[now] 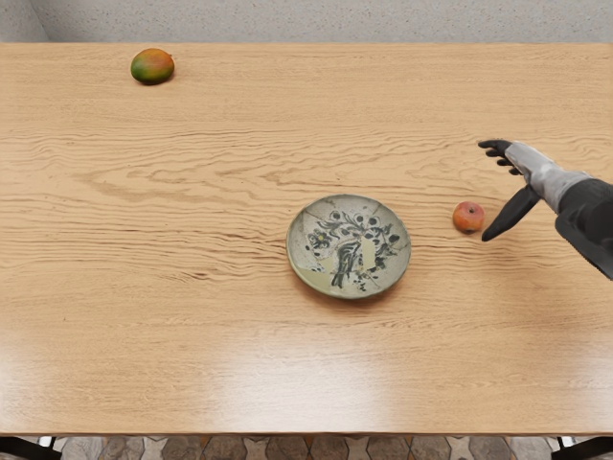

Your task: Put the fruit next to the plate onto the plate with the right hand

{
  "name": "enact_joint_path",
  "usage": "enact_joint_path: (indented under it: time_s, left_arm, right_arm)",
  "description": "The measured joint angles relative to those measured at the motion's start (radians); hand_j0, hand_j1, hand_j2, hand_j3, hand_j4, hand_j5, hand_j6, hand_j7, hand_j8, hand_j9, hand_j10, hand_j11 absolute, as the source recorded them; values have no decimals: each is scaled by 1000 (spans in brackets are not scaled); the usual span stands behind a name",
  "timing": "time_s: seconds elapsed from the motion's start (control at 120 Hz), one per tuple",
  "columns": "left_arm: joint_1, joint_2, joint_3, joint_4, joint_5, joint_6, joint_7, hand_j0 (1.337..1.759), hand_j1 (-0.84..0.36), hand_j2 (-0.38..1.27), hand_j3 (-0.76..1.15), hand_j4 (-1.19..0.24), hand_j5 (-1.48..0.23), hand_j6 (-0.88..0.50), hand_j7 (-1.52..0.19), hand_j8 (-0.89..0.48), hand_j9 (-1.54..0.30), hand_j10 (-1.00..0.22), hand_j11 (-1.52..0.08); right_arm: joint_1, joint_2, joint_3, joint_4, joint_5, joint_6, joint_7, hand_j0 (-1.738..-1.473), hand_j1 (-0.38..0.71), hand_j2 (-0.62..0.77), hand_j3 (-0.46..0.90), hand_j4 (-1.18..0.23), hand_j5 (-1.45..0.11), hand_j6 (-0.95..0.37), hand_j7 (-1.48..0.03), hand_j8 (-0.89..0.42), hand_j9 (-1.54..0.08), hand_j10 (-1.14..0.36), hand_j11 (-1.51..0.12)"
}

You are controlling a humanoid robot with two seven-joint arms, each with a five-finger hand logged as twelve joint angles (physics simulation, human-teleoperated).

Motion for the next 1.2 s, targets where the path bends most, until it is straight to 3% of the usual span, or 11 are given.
enact_joint_path:
  time_s: [0.133,0.283,0.617,0.858,1.2]
  left_arm:
    - [0,0,0,0,0,0,0,1658,349,0,0,-1,0,-1,0,-1,0,0,0]
    - [0,0,0,0,0,0,0,1658,349,0,0,-1,0,-1,0,-1,0,0,0]
    - [0,0,0,0,0,0,0,1658,349,0,0,-1,0,-1,0,-1,0,0,0]
    - [0,0,0,0,0,0,0,1658,349,0,0,-1,0,-1,0,-1,0,0,0]
    - [0,0,0,0,0,0,0,1658,349,0,0,-1,0,-1,0,-1,0,0,0]
  right_arm:
    - [14,96,-76,-59,-110,-78,0,-1658,-164,-28,0,-159,-203,-160,-202,-159,-202,-158,-202]
    - [103,101,-234,-113,-144,-100,0,-1658,-153,-30,0,-169,-215,-171,-215,-169,-215,-168,-215]
    - [240,109,-404,-165,-49,-111,0,-1658,-145,-31,0,-176,-224,-178,-223,-176,-223,-175,-223]
    - [241,126,-456,-227,-49,-150,0,-1658,-117,-36,0,-199,-255,-202,-254,-200,-255,-199,-254]
    - [231,150,-464,-240,-46,-175,0,-1658,8,-56,0,-303,-390,-305,-389,-304,-390,-303,-390]
